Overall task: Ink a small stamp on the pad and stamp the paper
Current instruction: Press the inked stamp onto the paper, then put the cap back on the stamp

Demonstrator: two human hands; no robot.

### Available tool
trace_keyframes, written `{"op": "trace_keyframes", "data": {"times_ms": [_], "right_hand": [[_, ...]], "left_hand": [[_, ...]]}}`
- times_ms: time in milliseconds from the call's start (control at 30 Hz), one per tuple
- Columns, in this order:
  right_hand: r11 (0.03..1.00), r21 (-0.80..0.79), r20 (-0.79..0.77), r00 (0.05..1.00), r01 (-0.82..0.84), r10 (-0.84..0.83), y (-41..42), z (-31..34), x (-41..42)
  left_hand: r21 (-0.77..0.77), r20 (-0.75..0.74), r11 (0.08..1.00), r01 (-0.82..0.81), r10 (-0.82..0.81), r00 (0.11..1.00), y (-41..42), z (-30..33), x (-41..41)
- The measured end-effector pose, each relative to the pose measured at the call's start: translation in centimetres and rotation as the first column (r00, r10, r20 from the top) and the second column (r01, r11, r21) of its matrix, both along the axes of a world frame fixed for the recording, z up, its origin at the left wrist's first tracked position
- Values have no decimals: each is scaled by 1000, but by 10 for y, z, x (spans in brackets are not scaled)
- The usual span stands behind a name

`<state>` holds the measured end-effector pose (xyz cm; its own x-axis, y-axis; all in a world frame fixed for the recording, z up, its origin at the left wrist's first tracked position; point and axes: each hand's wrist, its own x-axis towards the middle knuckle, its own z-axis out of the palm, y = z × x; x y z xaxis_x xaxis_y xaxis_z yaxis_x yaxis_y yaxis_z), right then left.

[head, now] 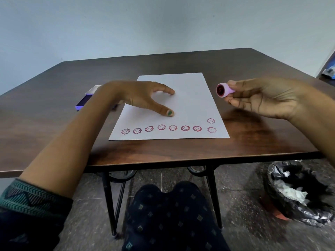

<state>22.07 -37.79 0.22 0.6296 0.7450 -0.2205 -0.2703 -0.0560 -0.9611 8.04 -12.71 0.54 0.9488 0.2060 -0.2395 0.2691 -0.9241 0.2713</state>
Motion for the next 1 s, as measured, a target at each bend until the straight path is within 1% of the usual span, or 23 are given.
{"op": "trace_keyframes", "data": {"times_ms": [133,233,333,467,567,700,833,967,1000], "right_hand": [[1000,26,-54,999,-1,2,4,-2,-2],[997,74,-82,997,-4,10,9,2,-3],[990,142,-115,993,3,14,20,9,-7],[975,222,-131,991,18,12,50,25,-15],[965,261,-115,993,-4,35,80,41,-23],[954,299,-103,994,-12,45,120,55,-31],[965,261,-66,997,-29,48,149,55,-33],[966,256,-67,997,-21,40,159,42,-26],[967,254,-65,997,-23,41,159,39,-24]], "left_hand": [[-16,24,1000,0,1,1000,1,-1,1],[-27,42,1000,14,-13,999,1,-1,1],[-70,105,997,16,-8,994,2,2,0],[-110,216,993,-32,56,975,10,12,-8],[-151,308,986,-74,118,944,21,21,-13],[-170,383,976,-133,190,904,40,38,-14],[-200,446,963,-181,254,858,61,53,-19],[-241,539,936,-255,348,767,78,40,-17],[-242,526,932,-271,361,770,81,32,-16]]}}
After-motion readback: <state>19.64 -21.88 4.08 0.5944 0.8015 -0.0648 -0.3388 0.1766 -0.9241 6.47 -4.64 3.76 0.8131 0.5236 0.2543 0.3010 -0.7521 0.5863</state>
